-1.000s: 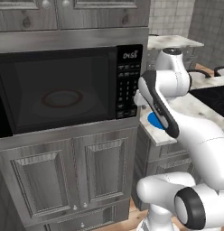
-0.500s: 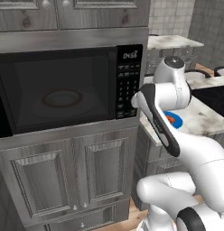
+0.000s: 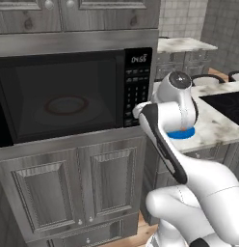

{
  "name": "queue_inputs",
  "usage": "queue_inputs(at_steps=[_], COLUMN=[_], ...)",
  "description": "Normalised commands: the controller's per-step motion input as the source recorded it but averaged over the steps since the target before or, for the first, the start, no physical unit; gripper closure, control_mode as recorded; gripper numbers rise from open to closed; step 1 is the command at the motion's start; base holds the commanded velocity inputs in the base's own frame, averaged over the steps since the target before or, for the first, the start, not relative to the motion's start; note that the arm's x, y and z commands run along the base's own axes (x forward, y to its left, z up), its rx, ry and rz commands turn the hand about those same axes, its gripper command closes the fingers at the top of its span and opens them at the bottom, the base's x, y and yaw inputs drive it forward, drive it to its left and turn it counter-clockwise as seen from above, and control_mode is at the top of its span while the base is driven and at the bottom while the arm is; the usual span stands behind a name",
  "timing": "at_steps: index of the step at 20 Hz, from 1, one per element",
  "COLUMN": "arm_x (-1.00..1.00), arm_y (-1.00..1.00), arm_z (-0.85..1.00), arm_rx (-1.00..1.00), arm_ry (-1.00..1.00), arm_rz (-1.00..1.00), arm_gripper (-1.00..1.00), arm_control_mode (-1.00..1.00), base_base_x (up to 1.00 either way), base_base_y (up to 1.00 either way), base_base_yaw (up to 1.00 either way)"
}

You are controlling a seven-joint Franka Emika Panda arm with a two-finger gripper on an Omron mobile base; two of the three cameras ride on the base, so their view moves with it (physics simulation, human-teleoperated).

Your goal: Pick the carrot from the counter and place it in the microwave. Then turn on the microwave.

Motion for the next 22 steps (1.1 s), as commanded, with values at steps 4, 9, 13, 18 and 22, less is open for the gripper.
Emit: queue_inputs(at_steps=[4,9,13,18,22], arm_x=[0.00,0.00,0.00,0.00,0.00], arm_y=[0.21,0.20,0.21,0.21,0.22], arm_z=[0.15,0.13,0.14,0.14,0.13], arm_rx=[0.00,-0.01,-0.01,-0.01,-0.01], arm_ry=[-0.08,-0.05,-0.05,-0.04,-0.03], arm_rz=[-0.02,-0.04,-0.04,-0.03,-0.03], arm_gripper=[-1.00,-1.00,-1.00,-1.00,-1.00], arm_control_mode=[-1.00,-1.00,-1.00,-1.00,-1.00], base_base_x=[0.00,0.00,0.00,0.00,0.00], base_base_y=[0.00,0.00,0.00,0.00,0.00], base_base_yaw=[0.00,0.00,0.00,0.00,0.00])
